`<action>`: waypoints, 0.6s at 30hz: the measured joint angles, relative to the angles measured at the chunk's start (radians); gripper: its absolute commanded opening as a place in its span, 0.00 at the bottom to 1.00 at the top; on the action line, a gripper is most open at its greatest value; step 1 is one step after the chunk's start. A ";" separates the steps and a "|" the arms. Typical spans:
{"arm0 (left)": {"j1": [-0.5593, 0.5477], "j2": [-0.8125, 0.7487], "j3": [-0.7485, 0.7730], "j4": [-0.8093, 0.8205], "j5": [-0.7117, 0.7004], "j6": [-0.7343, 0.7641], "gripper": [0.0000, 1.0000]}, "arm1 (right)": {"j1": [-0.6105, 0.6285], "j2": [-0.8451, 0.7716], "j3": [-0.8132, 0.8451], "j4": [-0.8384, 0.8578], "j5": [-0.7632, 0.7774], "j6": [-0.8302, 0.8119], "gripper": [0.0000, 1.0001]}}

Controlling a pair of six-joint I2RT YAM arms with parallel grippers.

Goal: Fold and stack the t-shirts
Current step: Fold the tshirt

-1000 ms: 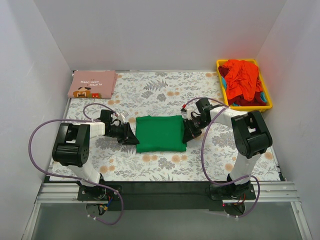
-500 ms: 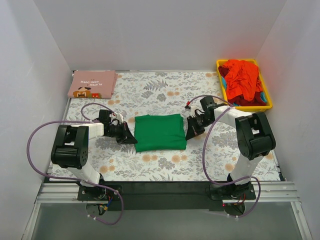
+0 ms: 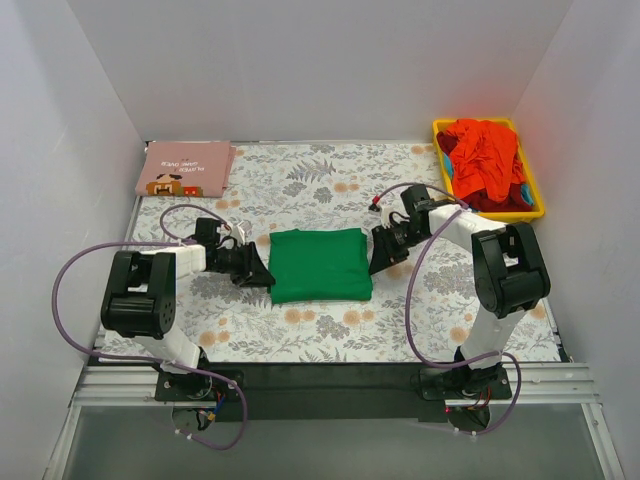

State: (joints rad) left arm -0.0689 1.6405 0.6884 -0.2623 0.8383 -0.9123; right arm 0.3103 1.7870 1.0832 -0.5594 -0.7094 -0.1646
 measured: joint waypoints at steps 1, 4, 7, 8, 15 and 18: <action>0.001 -0.004 0.004 -0.002 -0.003 0.002 0.29 | 0.000 0.000 0.018 -0.002 0.002 0.001 0.30; 0.003 -0.013 0.038 -0.007 -0.017 0.005 0.31 | -0.002 0.002 0.093 -0.006 0.016 0.006 0.28; 0.007 -0.006 0.090 -0.004 -0.034 0.002 0.31 | -0.002 0.023 0.146 0.017 0.047 0.027 0.27; 0.009 0.002 0.113 0.001 -0.040 0.000 0.31 | -0.002 0.037 0.163 0.028 0.056 0.034 0.26; 0.015 0.091 0.215 0.035 -0.086 -0.009 0.32 | -0.002 0.154 0.246 0.066 0.117 0.092 0.26; 0.015 0.122 0.226 0.035 -0.098 -0.012 0.35 | -0.002 0.175 0.254 0.067 0.128 0.105 0.28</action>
State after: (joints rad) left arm -0.0540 1.7630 0.9146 -0.2272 0.7399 -0.9241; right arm 0.3088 1.9617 1.3373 -0.4927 -0.5812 -0.0601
